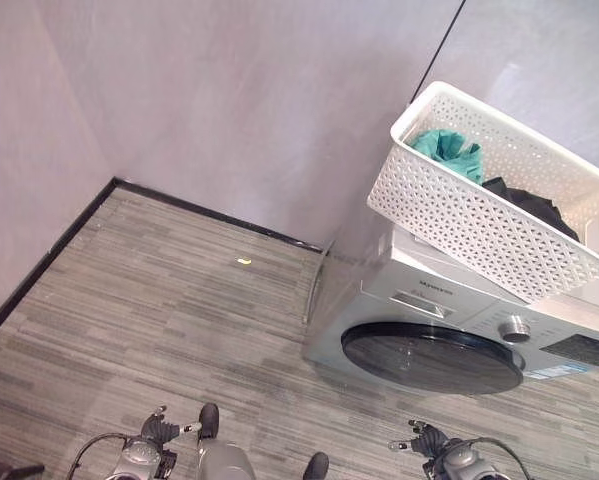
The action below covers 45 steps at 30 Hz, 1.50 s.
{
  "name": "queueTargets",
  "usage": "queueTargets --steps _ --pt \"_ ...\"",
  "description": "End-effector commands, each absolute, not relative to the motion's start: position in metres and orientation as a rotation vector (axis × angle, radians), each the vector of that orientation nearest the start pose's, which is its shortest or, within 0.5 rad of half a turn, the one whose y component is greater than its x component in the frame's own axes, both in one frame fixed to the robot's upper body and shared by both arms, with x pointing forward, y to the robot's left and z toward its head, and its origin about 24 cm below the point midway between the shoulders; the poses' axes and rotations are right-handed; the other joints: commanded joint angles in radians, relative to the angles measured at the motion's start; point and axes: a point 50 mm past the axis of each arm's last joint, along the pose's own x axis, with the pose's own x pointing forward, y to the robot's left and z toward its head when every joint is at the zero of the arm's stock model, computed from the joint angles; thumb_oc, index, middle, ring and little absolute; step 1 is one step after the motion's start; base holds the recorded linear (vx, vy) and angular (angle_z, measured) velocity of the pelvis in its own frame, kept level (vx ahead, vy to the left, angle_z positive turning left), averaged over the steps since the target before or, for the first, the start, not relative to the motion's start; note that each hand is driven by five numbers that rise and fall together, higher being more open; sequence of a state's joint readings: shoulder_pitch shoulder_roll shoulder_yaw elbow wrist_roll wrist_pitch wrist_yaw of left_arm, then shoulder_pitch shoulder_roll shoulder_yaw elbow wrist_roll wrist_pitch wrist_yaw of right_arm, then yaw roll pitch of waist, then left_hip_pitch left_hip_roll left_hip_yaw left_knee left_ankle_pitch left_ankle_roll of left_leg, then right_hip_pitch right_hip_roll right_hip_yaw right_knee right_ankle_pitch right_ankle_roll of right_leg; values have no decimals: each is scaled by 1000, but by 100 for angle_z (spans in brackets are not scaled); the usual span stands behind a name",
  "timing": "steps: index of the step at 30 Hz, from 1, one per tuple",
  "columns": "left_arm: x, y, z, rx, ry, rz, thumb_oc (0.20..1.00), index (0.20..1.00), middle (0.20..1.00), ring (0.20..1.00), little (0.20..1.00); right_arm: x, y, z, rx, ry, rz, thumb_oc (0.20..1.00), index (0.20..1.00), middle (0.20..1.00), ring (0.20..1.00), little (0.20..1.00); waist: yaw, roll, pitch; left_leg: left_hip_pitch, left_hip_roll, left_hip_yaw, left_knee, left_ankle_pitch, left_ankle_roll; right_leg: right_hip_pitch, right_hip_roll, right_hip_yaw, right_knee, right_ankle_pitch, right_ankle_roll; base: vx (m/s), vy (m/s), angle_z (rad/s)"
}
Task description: Grab the laundry basket,head to the washer,open it,put in the laundry and shut it.
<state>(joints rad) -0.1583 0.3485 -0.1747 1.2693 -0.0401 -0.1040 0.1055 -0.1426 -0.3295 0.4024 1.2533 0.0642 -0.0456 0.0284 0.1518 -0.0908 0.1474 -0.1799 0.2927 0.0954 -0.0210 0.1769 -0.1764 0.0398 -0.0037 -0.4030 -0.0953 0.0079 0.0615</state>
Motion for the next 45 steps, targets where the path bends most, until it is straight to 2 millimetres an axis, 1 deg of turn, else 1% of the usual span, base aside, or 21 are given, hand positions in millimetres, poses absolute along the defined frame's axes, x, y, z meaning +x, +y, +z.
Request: queueTargets --steps 1,3,6,10,14,17,20,22,25,27,28,29,31,33,35,37,39,41,42,43,45 --pt "192 263 -116 438 891 141 1000 1000 1000 1000 1000 175 -262 -124 -569 1008 98 1000 1000 1000 1000 1000 10 10 66 -18 -77 -25 126 -56 75 -32 -36 27 62 -59 -1 -59 -120 15" --pt "196 256 -116 438 881 115 1000 1000 1000 1000 1000 173 -265 -124 -585 1017 102 1000 1000 1000 1000 1000 3 6 68 -39 -141 11 190 -117 102 -39 -50 16 53 -48 -2 -66 -72 27" --pt "196 249 -118 449 880 71 1000 1000 1000 1000 1000 177 -262 -124 -607 1009 128 1000 1000 1000 1000 1000 24 9 53 -48 -328 -49 273 -204 153 -70 -45 50 71 -45 -6 -39 0 18" --pt "190 243 -122 423 887 57 1000 1000 1000 1000 1000 179 -250 -126 -622 1003 174 1000 1000 1000 1000 1000 34 18 31 -5 -368 -81 200 -247 205 -94 -40 79 124 -53 1 7 62 -33" --pt "182 243 -126 399 908 58 1000 1000 1000 1000 1000 174 -242 -131 -589 1006 186 1000 1000 1000 1000 1000 19 17 11 38 -362 -85 133 -232 222 -102 -39 85 183 -62 10 68 87 -25" --pt "178 246 -127 418 924 52 1000 1000 1000 1000 1000 174 -239 -131 -560 993 186 1000 1000 1000 1000 1000 -13 23 13 61 -337 -91 70 -202 234 -148 -35 160 255 -66 33 -19 5 -13" --pt "171 255 -128 404 943 101 1000 1000 1000 1000 1000 173 -238 -131 -583 994 203 1000 1000 1000 1000 1000 25 40 -2 65 -277 -39 20 -187 209 -142 -146 61 208 -18 47 -58 -123 -23" --pt "172 255 -128 403 940 105 1000 1000 1000 1000 1000 174 -238 -131 -586 991 204 1000 1000 1000 1000 1000 29 44 0 73 -268 -39 18 -188 205 -141 -164 64 202 -3 51 41 -146 -62" --pt "171 266 -124 388 927 166 1000 1000 1000 1000 1000 178 -243 -128 -522 973 112 1000 1000 1000 1000 1000 45 8 10 90 -206 0 48 -206 161 -130 -277 58 136 125 106 108 -378 -31" --pt "171 267 -124 400 928 166 1000 1000 1000 1000 1000 176 -246 -128 -517 975 99 1000 1000 1000 1000 1000 42 -2 11 90 -201 -5 53 -207 158 -140 -271 95 142 133 113 139 -371 -23" --pt "171 272 -122 433 933 163 1000 1000 1000 1000 1000 174 -246 -129 -512 983 94 1000 1000 1000 1000 1000 31 -25 8 96 -160 -15 58 -192 139 -143 -225 108 152 64 98 99 -257 -10" --pt "170 272 -122 434 933 163 1000 1000 1000 1000 1000 174 -246 -129 -512 984 94 1000 1000 1000 1000 1000 31 -25 7 97 -158 -14 57 -191 138 -144 -223 108 153 63 96 217 -511 4" --pt "168 274 -123 449 951 152 1000 1000 1000 1000 1000 163 -247 -133 -512 1012 100 1000 1000 1000 1000 1000 18 -31 -1 126 -61 -8 32 -112 88 -126 -137 73 149 24 69 183 -440 -19" --pt "170 273 -123 445 942 149 1000 1000 1000 1000 1000 161 -248 -134 -504 1015 92 1000 1000 1000 1000 1000 8 -31 -1 114 -42 -9 31 -98 83 -126 -114 60 144 11 60 87 -336 -27" --pt "182 266 -119 464 913 119 1000 1000 1000 1000 1000 158 -252 -134 -499 1018 71 1000 1000 1000 1000 1000 -10 -27 13 97 28 10 31 -41 60 -112 -54 22 131 -25 31 95 -436 -3" --pt "197 252 -116 467 873 76 1000 1000 1000 1000 1000 157 -258 -133 -506 1024 47 1000 1000 1000 1000 1000 -30 -27 35 71 30 78 94 -44 70 -98 -47 -12 113 -29 18 48 -339 52" --pt "213 233 -112 469 829 15 1000 1000 1000 1000 1000 152 -268 -132 -515 1046 24 1000 1000 1000 1000 1000 -44 -30 44 42 -59 148 200 -160 88 -84 -51 -26 88 -38 20 46 -301 75" --pt "215 227 -112 474 817 -14 1000 1000 1000 1000 1000 152 -271 -131 -505 1048 14 1000 1000 1000 1000 1000 -41 -29 39 26 -98 148 217 -191 101 -88 -54 -24 83 -34 22 23 -51 30" --pt "213 225 -114 471 825 -25 1000 1000 1000 1000 1000 153 -271 -130 -491 1044 7 1000 1000 1000 1000 1000 -31 -25 29 15 -192 120 234 -252 135 -92 -49 -10 81 -38 22 -34 -4 -3" --pt "211 224 -115 464 830 -29 1000 1000 1000 1000 1000 155 -271 -130 -490 1041 14 1000 1000 1000 1000 1000 -18 -26 30 -8 -232 89 251 -233 154 -107 -52 -7 89 -29 13 -35 -10 -17" --pt "210 224 -116 461 833 -32 1000 1000 1000 1000 1000 156 -270 -130 -494 1038 17 1000 1000 1000 1000 1000 -6 -27 29 -21 -245 53 266 -233 155 -109 -48 5 93 -32 12 -4 12 -22"
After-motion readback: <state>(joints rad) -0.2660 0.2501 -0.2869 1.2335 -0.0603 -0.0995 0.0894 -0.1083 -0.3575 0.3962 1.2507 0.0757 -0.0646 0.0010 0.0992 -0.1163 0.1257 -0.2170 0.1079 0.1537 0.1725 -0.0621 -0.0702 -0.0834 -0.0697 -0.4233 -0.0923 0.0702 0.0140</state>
